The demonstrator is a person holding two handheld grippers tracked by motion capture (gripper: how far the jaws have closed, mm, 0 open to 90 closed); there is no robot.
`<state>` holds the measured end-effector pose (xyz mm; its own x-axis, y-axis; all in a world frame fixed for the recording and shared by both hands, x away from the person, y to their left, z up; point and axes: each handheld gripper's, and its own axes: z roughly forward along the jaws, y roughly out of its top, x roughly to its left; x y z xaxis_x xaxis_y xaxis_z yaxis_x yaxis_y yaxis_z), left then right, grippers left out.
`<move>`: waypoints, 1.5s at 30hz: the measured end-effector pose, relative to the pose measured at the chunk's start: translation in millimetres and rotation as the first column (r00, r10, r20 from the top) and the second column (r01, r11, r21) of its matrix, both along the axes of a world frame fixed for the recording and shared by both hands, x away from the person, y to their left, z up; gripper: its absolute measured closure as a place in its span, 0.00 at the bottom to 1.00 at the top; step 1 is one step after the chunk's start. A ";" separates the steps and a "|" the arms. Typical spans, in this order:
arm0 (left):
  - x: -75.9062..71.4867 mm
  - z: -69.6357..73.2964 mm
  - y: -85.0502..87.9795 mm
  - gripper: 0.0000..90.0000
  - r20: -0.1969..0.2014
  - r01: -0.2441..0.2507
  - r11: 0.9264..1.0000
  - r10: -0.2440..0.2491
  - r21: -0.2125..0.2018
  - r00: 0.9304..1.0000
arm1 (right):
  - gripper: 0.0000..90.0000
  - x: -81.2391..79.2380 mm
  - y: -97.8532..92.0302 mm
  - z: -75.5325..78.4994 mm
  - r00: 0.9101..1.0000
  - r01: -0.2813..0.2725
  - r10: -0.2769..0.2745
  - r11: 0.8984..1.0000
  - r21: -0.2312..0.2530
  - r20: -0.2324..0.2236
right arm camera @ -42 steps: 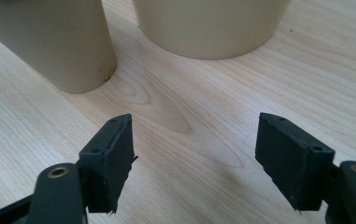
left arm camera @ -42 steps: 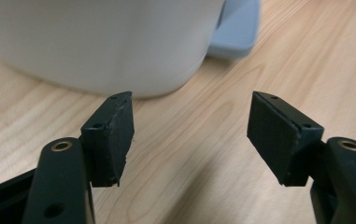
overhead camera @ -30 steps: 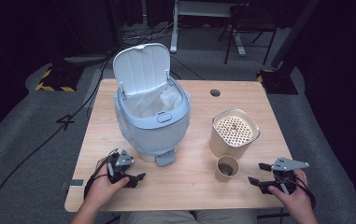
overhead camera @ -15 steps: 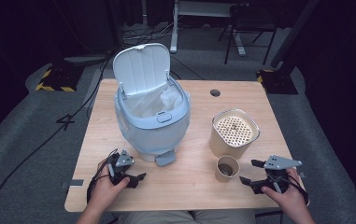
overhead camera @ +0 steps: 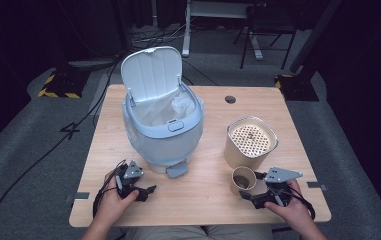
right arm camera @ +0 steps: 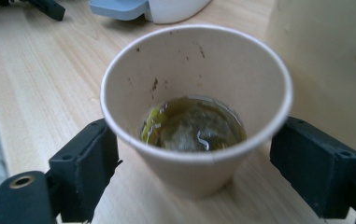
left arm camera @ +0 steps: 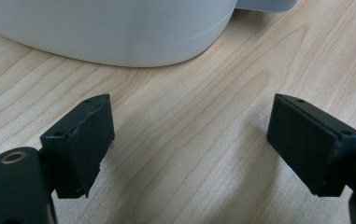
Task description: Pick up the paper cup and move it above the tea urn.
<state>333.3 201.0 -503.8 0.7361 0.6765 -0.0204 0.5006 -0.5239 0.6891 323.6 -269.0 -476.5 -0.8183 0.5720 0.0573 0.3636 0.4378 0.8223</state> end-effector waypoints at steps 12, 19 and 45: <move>0.0 0.0 0.0 0.17 -0.001 0.000 1.000 0.000 -0.001 1.000 | 0.29 4.4 12.9 -18.1 0.999 0.021 -0.023 0.998 0.056 0.040; 0.0 0.0 0.0 0.17 -0.001 0.000 1.000 0.000 -0.001 1.000 | 0.32 4.7 9.7 -19.0 0.999 -0.005 0.002 0.998 0.066 0.047; -0.5 -0.1 0.0 0.17 -0.003 -0.003 1.000 0.003 -0.004 1.000 | 0.33 0.3 -6.9 56.7 0.994 -0.100 0.095 0.992 0.082 0.062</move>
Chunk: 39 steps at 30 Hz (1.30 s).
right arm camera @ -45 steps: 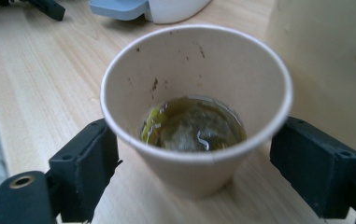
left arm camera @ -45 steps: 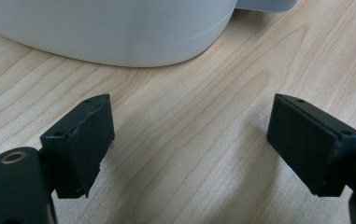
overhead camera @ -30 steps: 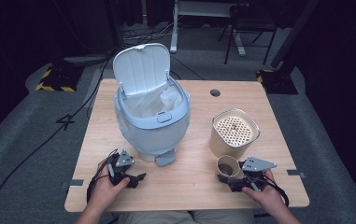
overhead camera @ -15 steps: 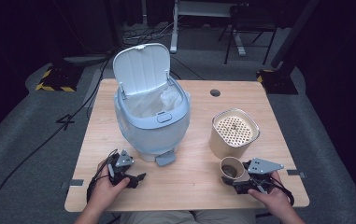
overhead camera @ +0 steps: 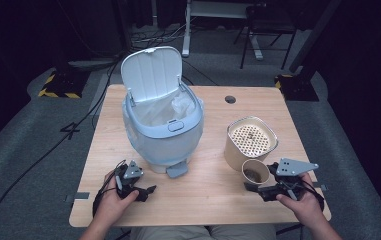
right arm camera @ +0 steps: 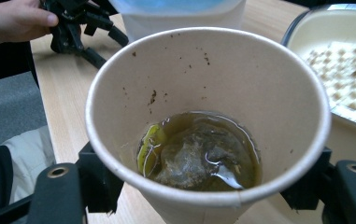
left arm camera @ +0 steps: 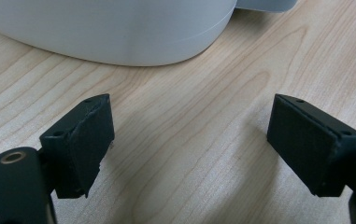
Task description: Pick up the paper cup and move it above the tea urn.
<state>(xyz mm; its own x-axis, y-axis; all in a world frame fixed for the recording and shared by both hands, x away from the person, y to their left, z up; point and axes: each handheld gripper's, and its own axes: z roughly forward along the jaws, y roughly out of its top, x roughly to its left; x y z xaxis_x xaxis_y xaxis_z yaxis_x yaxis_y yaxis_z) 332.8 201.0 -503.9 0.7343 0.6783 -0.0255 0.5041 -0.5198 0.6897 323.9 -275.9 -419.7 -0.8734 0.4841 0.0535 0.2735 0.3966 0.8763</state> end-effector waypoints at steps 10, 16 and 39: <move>-0.4 0.0 -0.2 0.17 0.000 -0.003 1.000 0.003 0.001 1.000 | 0.32 17.2 -7.4 36.0 1.000 -0.015 0.015 1.000 0.011 0.021; -1.5 0.0 -0.4 0.17 0.000 -0.013 1.000 0.013 0.001 1.000 | 0.32 29.3 -10.5 57.4 0.999 -0.005 0.005 1.000 0.000 0.053; -2.7 0.3 0.7 0.17 0.006 -0.012 1.000 0.012 0.008 1.000 | 0.32 101.1 -20.2 81.7 0.993 0.087 -0.088 0.996 0.010 0.077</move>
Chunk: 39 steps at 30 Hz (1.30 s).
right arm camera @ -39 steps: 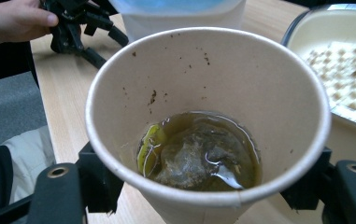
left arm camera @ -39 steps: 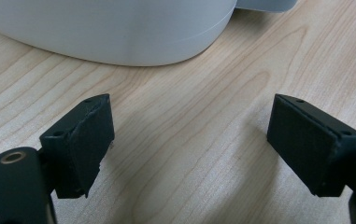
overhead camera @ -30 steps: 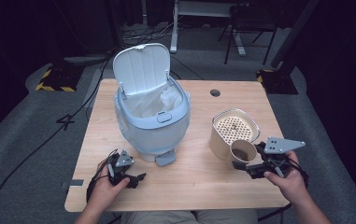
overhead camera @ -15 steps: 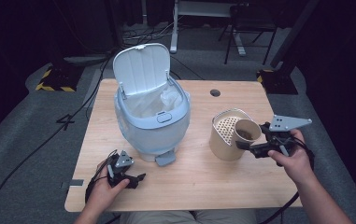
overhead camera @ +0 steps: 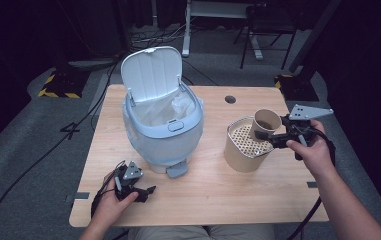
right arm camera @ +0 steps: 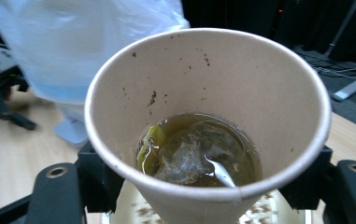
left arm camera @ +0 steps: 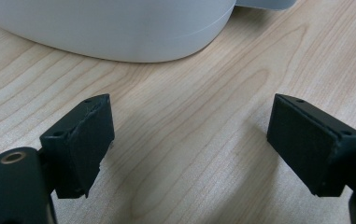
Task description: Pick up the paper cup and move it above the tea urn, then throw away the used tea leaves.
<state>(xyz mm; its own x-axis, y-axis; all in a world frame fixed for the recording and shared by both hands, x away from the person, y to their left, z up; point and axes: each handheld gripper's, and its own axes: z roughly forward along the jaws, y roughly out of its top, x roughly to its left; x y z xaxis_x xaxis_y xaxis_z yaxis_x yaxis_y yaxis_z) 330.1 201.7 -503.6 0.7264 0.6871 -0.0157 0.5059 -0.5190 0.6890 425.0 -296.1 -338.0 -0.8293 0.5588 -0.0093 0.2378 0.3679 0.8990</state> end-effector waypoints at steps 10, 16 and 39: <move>-0.5 -0.3 0.2 0.17 -0.006 0.003 1.000 -0.003 -0.007 1.000 | 0.32 28.9 -10.0 -9.2 0.999 0.046 -0.046 0.999 -0.022 0.007; -0.5 -0.3 0.3 0.17 -0.006 0.003 1.000 -0.003 -0.007 1.000 | 0.33 35.5 -9.4 -13.6 0.999 0.038 -0.036 0.997 -0.068 0.034; -1.1 -0.3 0.5 0.17 -0.007 0.004 1.000 -0.004 -0.006 1.000 | 0.33 12.0 9.5 -3.3 0.905 0.107 0.124 0.860 -0.499 0.408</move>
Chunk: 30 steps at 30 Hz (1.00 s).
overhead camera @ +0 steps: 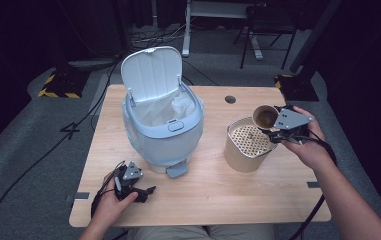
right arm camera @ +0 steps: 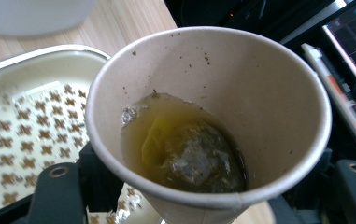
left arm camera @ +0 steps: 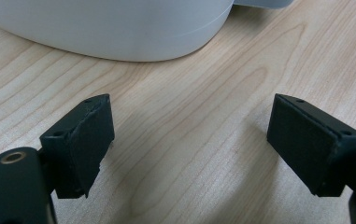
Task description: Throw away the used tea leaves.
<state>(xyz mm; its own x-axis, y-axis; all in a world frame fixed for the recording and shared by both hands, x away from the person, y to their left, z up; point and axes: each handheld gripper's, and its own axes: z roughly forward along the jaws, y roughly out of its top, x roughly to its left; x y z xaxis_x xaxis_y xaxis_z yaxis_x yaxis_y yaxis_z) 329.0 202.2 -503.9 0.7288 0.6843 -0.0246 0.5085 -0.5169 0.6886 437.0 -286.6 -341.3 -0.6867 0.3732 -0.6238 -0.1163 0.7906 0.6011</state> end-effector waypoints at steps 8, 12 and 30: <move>-0.1 -0.1 0.4 0.17 0.001 0.005 1.000 -0.005 -0.001 1.000 | 0.33 -8.8 10.1 -3.8 0.981 0.040 0.016 0.959 -0.282 0.196; -0.1 0.0 0.4 0.17 0.000 0.005 1.000 -0.005 -0.001 1.000 | 0.33 -10.3 13.3 -7.7 0.966 0.073 0.028 0.924 -0.375 0.257; -0.1 -0.1 0.4 0.17 0.000 0.005 1.000 -0.005 -0.001 1.000 | 0.33 -21.6 26.0 -27.2 0.823 0.296 0.203 0.645 -0.704 0.531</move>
